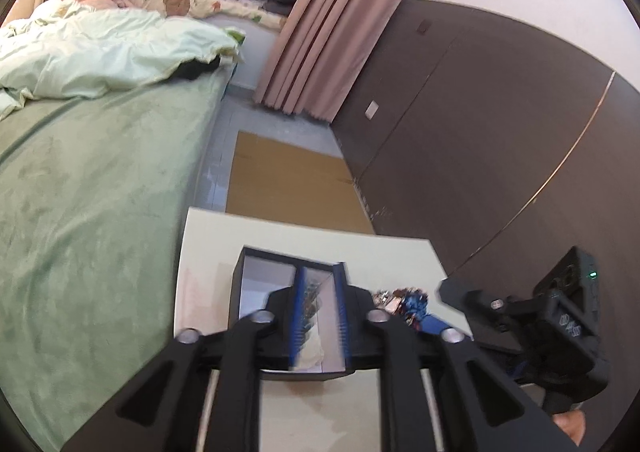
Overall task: Organize jewelry
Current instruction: 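Lift the grey beaded bracelet with the left gripper and drop it into the black box, then grasp the blue knotted cord bracelet with the right gripper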
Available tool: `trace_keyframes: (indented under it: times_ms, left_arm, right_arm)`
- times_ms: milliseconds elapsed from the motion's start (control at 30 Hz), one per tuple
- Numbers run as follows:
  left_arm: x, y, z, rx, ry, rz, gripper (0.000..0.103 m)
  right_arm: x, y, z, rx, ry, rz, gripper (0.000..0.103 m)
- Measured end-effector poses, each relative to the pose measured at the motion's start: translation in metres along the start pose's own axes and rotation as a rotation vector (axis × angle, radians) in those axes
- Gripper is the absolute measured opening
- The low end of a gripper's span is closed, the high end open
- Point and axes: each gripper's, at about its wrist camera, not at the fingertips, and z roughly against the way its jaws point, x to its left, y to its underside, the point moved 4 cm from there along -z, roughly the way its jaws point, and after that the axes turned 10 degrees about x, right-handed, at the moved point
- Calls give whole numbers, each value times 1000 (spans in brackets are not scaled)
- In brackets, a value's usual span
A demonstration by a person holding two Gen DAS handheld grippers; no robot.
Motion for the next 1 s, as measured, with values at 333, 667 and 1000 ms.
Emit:
trace_keyframes:
  times_ms: [333,667,1000]
  left_arm:
    - [-9,8,-11,0,-40,-20,58]
    - [-52,29,-34,38,-64,-153,68]
    - [-63,38,-51,64,-62,-171,72]
  right_arm:
    - [-18,-5,20,3,80,-16,75]
    - [-39,-7,48,-6,171,-36,75]
    - [-66,-10,75,19,230,-33,75]
